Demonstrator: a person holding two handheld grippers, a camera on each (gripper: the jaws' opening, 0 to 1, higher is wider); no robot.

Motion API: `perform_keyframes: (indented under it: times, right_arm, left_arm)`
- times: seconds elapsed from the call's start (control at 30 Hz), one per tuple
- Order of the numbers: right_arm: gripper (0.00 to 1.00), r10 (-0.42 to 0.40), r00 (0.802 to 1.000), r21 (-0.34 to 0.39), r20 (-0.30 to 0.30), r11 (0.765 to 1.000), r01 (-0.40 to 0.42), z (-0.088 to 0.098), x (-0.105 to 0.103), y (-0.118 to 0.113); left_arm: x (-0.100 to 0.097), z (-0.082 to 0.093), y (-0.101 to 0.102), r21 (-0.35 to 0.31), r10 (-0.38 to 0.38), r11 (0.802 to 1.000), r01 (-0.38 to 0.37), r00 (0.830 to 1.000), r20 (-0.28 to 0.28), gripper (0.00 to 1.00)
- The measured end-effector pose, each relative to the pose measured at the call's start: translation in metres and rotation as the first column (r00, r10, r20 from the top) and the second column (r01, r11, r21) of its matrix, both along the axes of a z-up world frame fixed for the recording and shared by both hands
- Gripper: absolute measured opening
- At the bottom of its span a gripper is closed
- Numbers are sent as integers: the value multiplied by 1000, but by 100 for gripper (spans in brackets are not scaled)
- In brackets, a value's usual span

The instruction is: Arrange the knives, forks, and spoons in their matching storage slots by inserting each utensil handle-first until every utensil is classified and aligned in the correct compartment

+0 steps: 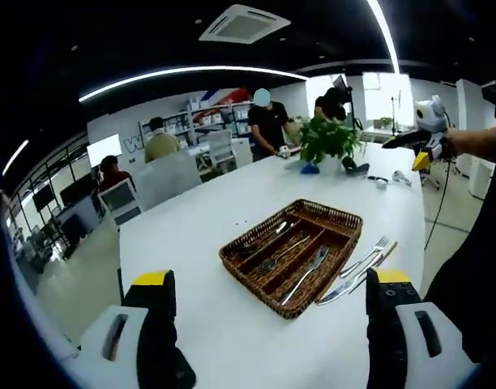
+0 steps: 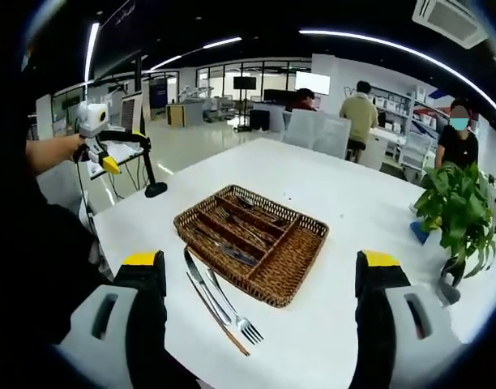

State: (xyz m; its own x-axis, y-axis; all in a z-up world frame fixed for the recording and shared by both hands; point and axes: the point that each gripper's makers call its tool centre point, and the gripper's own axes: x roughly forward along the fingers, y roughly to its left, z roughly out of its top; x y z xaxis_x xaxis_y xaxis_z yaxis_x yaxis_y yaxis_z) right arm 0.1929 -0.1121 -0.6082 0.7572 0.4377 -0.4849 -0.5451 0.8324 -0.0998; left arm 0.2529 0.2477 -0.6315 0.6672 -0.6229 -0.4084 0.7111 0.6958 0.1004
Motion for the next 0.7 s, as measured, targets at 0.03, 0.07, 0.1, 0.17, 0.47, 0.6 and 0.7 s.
perform_keyframes:
  times: [0.03, 0.07, 0.1, 0.17, 0.47, 0.6, 0.7]
  right_arm:
    - [100, 6, 1000, -6, 0, 1000, -6, 1, 0, 1]
    - [100, 7, 1000, -16, -5, 1000, -7, 2, 1, 2]
    - [100, 6, 1000, -21, -8, 1000, -6, 1, 2, 2]
    - [100, 8, 1000, -27, -5, 1000, -8, 1, 4, 3]
    - [100, 109, 994, -59, -30, 992, -110, -23, 18, 14]
    - [100, 178, 982, -34, -61, 983, -180, -24, 25, 16]
    - [100, 205, 976, -76, -77, 975, -211, -27, 29, 11]
  left_arm:
    - [1, 0, 1, -6, 0, 1000, 0, 1000, 1, 99]
    - [2, 1, 4, -11, -1, 1000, 1, 1000, 3, 99]
    - [3, 1, 5, -13, -3, 1000, 3, 1000, 4, 99]
    - [2, 2, 8, -10, -9, 1000, 9, 1000, 5, 99]
    - [-5, 11, 24, -19, 47, 999, -47, 999, -1, 99]
    - [-6, 11, 25, -29, 115, 993, -115, 993, -13, 99]
    - [-11, 15, 20, -23, 119, 993, -119, 993, 1, 99]
